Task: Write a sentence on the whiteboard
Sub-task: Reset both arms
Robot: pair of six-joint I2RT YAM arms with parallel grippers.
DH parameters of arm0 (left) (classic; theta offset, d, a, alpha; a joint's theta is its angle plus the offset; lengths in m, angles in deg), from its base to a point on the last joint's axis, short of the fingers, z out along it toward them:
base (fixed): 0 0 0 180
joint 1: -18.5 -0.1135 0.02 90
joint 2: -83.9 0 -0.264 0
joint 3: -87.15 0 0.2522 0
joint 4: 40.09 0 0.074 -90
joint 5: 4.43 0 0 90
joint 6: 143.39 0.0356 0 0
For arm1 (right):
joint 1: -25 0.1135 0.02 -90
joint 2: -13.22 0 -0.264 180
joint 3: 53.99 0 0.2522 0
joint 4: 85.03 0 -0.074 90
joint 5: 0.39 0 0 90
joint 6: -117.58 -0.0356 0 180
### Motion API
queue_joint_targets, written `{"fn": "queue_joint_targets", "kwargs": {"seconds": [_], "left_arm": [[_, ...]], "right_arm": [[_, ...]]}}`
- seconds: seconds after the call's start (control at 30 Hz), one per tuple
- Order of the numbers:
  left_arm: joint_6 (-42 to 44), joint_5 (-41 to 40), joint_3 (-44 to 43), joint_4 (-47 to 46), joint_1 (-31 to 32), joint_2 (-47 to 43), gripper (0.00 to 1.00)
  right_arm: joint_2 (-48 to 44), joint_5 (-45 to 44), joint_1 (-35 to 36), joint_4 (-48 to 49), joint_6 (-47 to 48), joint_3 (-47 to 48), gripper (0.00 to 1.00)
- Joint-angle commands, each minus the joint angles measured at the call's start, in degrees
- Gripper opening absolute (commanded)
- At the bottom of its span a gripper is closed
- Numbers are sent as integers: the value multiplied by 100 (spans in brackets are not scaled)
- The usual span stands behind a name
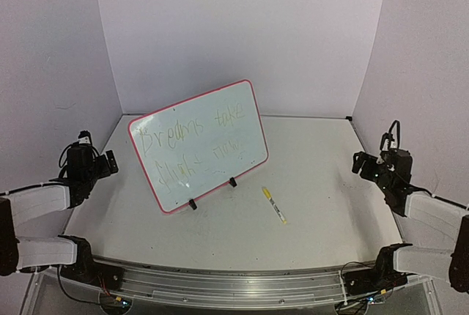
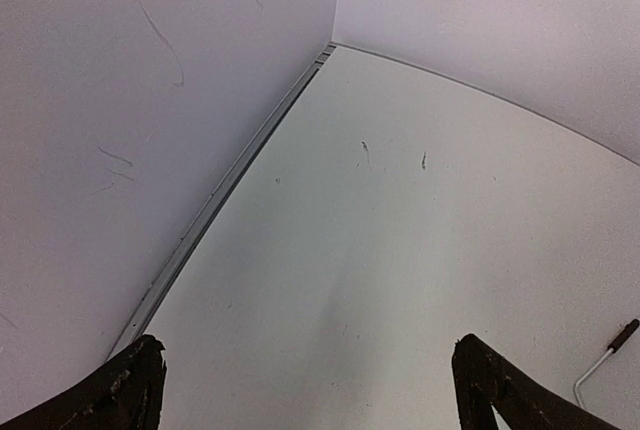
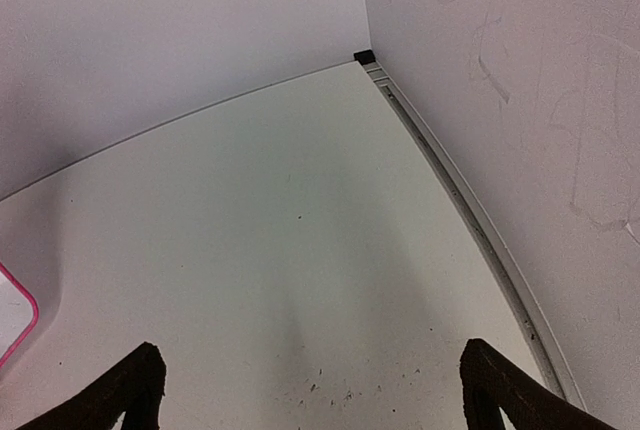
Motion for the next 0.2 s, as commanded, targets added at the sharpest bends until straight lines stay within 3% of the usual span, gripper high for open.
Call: {"fn": "queue_joint_targets", "kwargs": {"seconds": [0.0,0.17], "left_arm": [[59,-146,129,-511,8,-111,99],[117,-271,224,-765,9,58,99]], "right_arm": [[-38,-145,4,549,197,-55,98],[-98,-117,7,795,274,-201,98]]}}
